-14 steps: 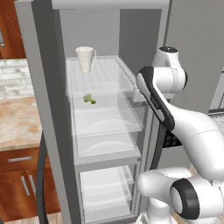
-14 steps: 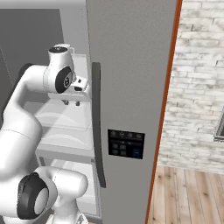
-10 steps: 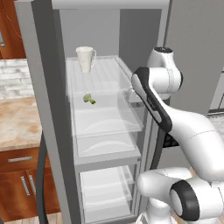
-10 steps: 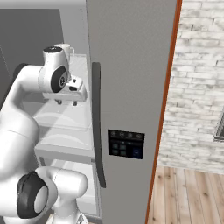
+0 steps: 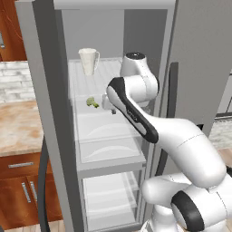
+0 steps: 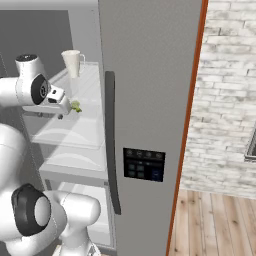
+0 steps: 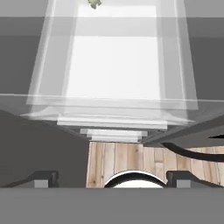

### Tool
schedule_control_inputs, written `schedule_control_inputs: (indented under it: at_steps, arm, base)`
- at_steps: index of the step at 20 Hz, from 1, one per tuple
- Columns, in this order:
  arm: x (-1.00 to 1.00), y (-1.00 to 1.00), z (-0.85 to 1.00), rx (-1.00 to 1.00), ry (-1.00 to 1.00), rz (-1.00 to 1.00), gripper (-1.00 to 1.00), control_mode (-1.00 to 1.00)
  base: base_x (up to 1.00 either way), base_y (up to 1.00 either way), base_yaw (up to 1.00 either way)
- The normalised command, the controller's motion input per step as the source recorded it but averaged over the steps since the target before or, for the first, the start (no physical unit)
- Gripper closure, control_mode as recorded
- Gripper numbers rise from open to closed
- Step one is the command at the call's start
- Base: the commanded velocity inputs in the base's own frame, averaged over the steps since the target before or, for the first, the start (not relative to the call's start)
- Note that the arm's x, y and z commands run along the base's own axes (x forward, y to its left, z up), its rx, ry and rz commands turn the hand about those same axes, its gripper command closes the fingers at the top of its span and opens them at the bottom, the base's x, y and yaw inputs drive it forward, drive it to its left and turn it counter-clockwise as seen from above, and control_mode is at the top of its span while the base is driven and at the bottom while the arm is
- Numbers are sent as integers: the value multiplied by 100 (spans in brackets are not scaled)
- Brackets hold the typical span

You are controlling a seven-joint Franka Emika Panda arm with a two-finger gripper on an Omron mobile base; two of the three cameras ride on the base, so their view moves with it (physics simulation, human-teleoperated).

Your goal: Fully open the fridge drawer.

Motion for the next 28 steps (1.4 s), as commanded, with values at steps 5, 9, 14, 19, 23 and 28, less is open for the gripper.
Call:
schedule_control_inputs:
  at_steps: [5,9,14,19,23,28]
  arm:
    - [64,29,-4,0,-4,-5,-100,-100]
    - [67,12,-28,0,-1,0,-100,-100]
    - [64,17,-37,0,-9,0,-100,-100]
    - [45,1,-35,0,-10,0,-100,-100]
    - [40,2,-27,0,-5,0,-100,-100]
    - [46,11,-30,0,-9,0,-100,-100]
  base:
    - [0,0,0]
    - [0,0,0]
    - [0,0,0]
    - [0,0,0]
    - [0,0,0]
    - [0,0,0]
